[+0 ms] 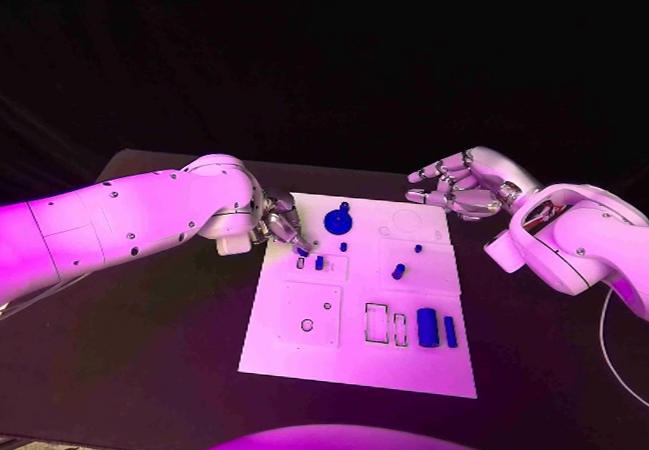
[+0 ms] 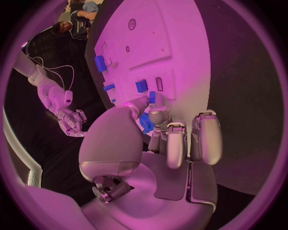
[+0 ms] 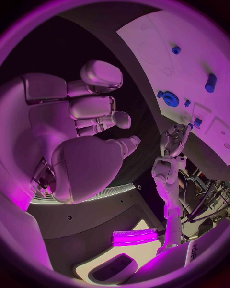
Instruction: Assemble the parts on the task board
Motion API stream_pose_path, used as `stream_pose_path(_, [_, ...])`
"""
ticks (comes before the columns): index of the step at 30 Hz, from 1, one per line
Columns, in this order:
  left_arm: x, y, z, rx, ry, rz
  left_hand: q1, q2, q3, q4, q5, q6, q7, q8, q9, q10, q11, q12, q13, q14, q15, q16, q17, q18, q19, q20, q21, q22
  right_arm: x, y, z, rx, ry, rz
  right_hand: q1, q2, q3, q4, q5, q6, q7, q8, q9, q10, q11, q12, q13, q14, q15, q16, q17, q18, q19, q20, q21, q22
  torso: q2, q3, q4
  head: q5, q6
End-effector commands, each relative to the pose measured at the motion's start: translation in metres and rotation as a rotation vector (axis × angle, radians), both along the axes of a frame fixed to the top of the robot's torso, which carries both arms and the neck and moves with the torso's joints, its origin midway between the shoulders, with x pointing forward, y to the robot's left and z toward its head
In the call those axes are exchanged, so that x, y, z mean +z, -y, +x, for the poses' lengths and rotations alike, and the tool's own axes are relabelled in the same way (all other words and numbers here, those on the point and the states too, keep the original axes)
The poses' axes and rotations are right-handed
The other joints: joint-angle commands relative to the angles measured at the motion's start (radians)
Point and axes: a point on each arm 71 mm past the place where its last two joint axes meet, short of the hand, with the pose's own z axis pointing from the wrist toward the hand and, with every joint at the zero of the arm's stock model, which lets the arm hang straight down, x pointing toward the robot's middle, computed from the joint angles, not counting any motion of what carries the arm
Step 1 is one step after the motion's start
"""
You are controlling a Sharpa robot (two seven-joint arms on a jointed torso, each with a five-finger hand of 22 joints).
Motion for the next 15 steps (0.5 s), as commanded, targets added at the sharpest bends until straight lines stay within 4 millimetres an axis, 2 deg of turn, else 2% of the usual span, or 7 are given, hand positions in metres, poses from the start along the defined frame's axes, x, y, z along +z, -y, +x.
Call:
stream_pose_path(1, [-0.003,0.0007,-0.004,-0.035,-0.048,0.034,0.0,-0.01,0.16,-0.153,0.005,0.008,0.002,0.0,-0.001,0.008,0.0,0.001,-0.001,0.105,-0.002,0.003,0.263,-0.01,0.063,-0.003,0.003,0.134,-0.0006,-0.0012,-0.0006,0.014,-0.003,-0.002,0.013,0.0,-0.005,-0.003,0.003,0.006,-0.001,0.004,0.001,-0.003,0.0,0.002,0.001,0.03,0.001,-0.005,0.0,0.02,-0.003,-0.003,-0.006,-0.001,0.0,0.0005,-0.0007,0.001,-0.003])
stream_pose_path(15, [-0.0127,-0.0008,-0.0082,-0.034,-0.081,0.086,-0.003,-0.011,0.163,-0.153,0.012,0.01,0.001,-0.001,-0.002,0.009,0.0,0.002,0.0,0.105,-0.002,0.003,0.263,-0.01,0.063,-0.003,0.004,0.135,-0.001,-0.0005,-0.0006,0.011,-0.003,-0.003,0.013,0.0,-0.005,-0.003,0.003,0.006,-0.001,0.004,0.001,-0.003,0.0,0.002,0.001,0.03,0.001,-0.005,0.0,0.02,-0.003,-0.003,-0.006,-0.001,0.0,0.0004,0.0007,0.003,-0.008])
